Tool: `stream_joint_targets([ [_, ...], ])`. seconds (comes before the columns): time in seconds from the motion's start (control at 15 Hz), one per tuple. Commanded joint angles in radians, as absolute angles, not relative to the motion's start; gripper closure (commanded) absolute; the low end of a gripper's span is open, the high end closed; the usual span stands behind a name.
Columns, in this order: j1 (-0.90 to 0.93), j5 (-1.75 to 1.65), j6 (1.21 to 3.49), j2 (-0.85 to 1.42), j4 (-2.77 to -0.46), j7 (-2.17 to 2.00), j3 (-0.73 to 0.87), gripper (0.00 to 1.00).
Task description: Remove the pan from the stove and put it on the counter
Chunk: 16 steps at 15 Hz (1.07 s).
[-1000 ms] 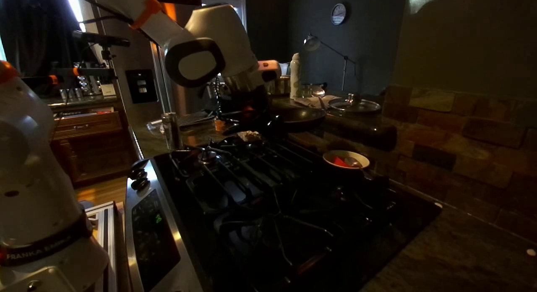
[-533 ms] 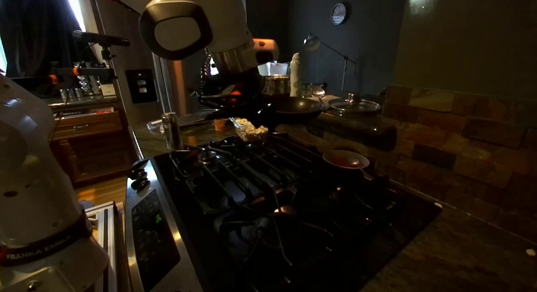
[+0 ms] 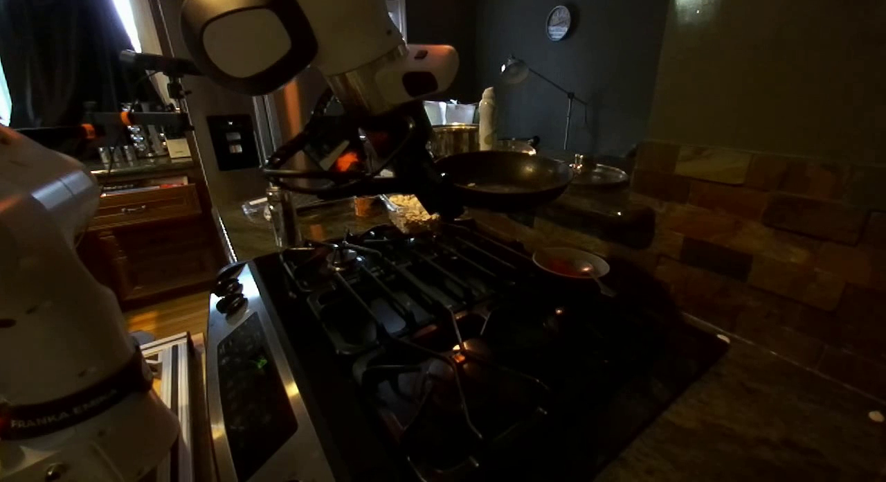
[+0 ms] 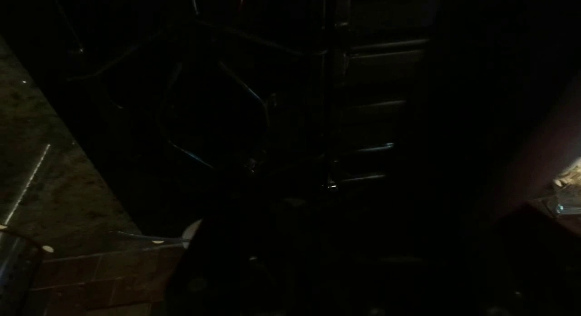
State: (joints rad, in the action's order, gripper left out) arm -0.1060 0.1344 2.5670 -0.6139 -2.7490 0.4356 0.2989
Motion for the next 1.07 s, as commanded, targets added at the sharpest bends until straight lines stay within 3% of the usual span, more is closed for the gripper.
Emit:
stream_joint_targets([
  [0.0,-0.090,0.131,2.565,-0.593,-2.719,0.422,0.328,1.00],
  [0.8,-0.304,-0.096,2.526,-0.334,-2.434,0.477,0.456,1.00],
  [0.87,-0.294,-0.060,2.558,-0.413,-2.514,0.461,0.453,1.00],
  [1.0,-0.304,-0.075,2.552,-0.360,-2.473,0.471,0.455,1.00],
])
